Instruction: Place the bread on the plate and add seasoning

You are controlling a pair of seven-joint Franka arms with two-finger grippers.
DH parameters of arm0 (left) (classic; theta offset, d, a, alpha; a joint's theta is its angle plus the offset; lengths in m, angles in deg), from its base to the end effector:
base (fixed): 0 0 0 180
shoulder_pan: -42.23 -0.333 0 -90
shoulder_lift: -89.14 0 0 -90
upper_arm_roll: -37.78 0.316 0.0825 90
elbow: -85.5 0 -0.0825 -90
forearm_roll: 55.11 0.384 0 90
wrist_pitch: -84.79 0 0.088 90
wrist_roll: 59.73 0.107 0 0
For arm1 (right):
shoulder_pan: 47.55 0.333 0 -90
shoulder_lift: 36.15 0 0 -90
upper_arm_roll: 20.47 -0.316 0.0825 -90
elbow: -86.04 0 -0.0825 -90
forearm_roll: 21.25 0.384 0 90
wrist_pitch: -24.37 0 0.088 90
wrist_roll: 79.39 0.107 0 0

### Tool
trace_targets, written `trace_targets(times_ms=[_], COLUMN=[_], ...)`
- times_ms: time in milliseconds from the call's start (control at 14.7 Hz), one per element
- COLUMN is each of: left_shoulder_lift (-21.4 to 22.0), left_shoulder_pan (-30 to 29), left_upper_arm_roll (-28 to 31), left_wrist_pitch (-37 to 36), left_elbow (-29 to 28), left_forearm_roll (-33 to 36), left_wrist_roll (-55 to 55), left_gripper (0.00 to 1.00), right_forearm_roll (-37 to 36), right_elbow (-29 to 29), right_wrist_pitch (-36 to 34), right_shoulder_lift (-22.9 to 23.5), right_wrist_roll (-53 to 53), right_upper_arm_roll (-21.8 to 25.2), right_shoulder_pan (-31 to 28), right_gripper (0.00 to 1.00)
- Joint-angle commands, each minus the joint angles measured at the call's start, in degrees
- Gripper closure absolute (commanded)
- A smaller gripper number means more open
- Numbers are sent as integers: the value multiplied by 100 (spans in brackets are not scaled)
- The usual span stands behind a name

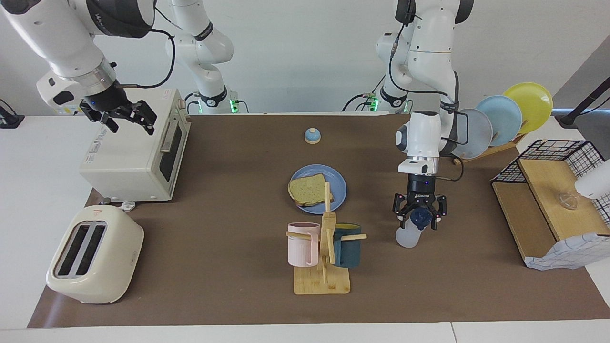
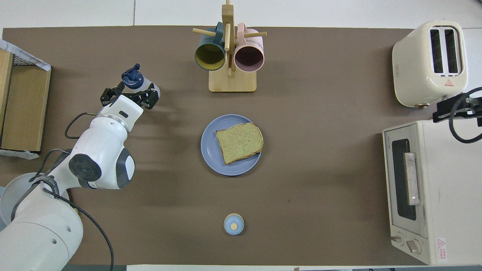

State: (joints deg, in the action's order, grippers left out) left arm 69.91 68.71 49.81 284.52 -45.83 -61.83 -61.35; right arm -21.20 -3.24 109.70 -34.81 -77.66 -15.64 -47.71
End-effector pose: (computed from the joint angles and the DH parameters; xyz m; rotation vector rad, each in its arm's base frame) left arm 0.5645 -0.1364 0.3115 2.7805 -0.1926 1.2890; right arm 0.5504 -0.0474 0.6107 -3.1313 0.1839 0.1448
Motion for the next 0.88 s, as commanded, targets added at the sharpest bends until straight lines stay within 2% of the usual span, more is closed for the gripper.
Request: trace_targets(times_ms=[0,136,408,815], left_shoulder_lift=[542,849,1710,3388], left_shoulder_pan=[-2,15,7,-318], left_upper_arm_roll=[-7,1,2,28], left_wrist_pitch=[74,-109,-1346,-4176], left_elbow=[-585,-814,-868,-736], left_forearm_roll=[-40,-40,-40,-40], left_wrist_roll=[65,65,135,715], left_gripper=[0,0,0,0], right_forearm_roll=[118,118,118,118], right_elbow=[-107,-98,-107,-107], right_wrist_pitch=[-7,-7,-16,-7], right_shoulder_lift=[-91,-91,-99,-91], right_wrist_roll=[-94,-94,-94,-94], right_upper_arm_roll=[0,-8,-8,-8], right_shoulder_pan=[-29,-29,-28,-37], right_gripper=[0,0,0,0])
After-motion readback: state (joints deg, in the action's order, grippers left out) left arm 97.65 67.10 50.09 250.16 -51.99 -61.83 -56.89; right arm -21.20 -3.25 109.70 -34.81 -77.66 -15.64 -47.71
